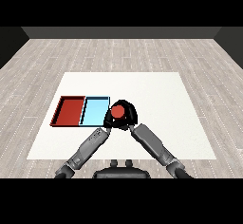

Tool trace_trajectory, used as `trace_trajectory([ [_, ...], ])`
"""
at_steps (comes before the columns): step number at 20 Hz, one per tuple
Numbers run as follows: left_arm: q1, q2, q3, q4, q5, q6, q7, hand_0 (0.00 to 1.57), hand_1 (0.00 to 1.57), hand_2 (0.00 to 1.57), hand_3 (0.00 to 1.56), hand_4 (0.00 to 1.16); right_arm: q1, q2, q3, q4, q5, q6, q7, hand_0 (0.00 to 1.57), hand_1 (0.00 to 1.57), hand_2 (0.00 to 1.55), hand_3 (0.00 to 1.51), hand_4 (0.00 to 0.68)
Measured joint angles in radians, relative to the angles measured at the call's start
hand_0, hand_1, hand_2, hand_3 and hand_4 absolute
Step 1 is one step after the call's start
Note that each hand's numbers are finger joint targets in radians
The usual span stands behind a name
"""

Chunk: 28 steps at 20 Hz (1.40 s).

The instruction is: Pick the red can and put it in the red box

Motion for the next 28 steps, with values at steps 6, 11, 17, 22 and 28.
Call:
trace_trajectory([
  [6,-0.001,-0.003,-0.012,-0.013,0.004,0.028,0.008,1.57,1.57,1.54,1.45,0.96,0.022,0.003,-0.011,-0.03,0.029,0.006,0.005,1.47,1.47,1.45,1.4,0.532],
  [11,0.016,-0.01,-0.011,-0.031,0.017,0.02,-0.02,1.57,1.57,1.57,1.49,1.14,0.046,0.005,-0.01,-0.073,0.017,0.038,0.018,0.0,0.0,0.0,0.0,0.0],
  [17,-0.011,-0.018,-0.009,-0.011,0.027,0.025,-0.019,1.57,1.57,1.57,1.49,1.15,0.057,0.01,-0.048,-0.079,0.033,0.098,0.02,0.0,0.0,0.0,0.0,0.0],
  [22,0.02,-0.027,0.001,-0.046,-0.013,0.028,-0.015,1.57,1.57,1.57,1.48,1.15,0.037,0.015,-0.071,-0.091,0.069,0.097,0.054,0.0,0.0,0.0,0.0,0.0],
  [28,0.051,-0.036,0.037,-0.04,-0.033,-0.027,-0.033,1.57,1.57,1.57,1.49,1.14,0.05,0.005,-0.126,-0.154,0.141,0.095,0.107,0.0,0.0,0.0,0.0,0.0],
])
